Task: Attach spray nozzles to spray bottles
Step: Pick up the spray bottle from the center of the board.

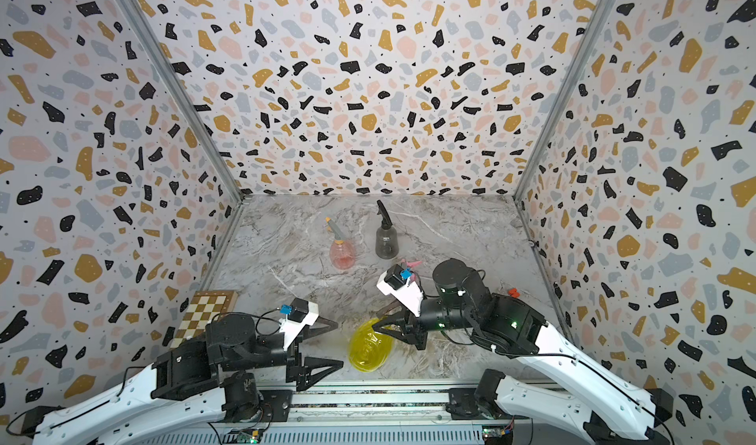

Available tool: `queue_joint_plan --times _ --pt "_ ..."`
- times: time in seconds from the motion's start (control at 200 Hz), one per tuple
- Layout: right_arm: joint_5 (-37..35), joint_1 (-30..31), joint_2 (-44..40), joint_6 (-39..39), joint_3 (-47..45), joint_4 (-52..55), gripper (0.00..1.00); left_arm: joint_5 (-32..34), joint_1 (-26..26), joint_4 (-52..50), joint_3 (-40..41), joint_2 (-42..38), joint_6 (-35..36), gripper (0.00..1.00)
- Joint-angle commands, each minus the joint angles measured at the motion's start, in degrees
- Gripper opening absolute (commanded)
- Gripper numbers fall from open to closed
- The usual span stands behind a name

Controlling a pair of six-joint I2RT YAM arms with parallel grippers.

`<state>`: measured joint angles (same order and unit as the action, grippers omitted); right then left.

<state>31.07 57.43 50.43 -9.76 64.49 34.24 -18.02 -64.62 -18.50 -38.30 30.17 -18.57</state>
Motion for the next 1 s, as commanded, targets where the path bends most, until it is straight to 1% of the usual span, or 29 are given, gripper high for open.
queue_joint_plan --times 0.0,0.065,0.14,0.26,0.365,0.611,0.791,0.991 --pt "5.9 1.3 1.0 0.1 3.6 -2.8 0.0 -6.5 -0.1 4.4 -1.4 0.6 1.7 0.99" --pt "6.7 2.5 2.1 -0.5 4.4 -4.6 0.0 -8.1 -0.1 5.8 -0.8 0.6 1.5 0.99" --pt "7.3 3.8 3.1 -0.9 5.1 -6.6 0.0 -7.8 -0.1 6.2 -0.5 0.5 1.3 0.99" --pt "5.3 6.2 4.9 -1.1 6.5 -8.6 0.0 -9.2 -0.2 7.3 -0.1 0.0 1.2 0.99" --pt "4.1 6.9 6.2 -1.7 7.2 -11.0 0.0 -10.6 -0.1 7.7 0.4 -0.7 1.1 0.99" --pt "3.1 8.7 7.6 -3.2 8.4 -18.0 0.0 -10.8 -0.1 7.7 0.9 -1.5 0.7 0.99" --pt "1.4 10.4 9.3 -2.1 11.6 -18.3 0.0 -10.3 -0.1 7.7 1.0 -2.0 0.5 0.99" --pt "1.1 11.5 10.6 -1.7 12.2 -18.1 0.0 -10.2 -0.1 7.7 1.2 -2.7 0.5 1.0"
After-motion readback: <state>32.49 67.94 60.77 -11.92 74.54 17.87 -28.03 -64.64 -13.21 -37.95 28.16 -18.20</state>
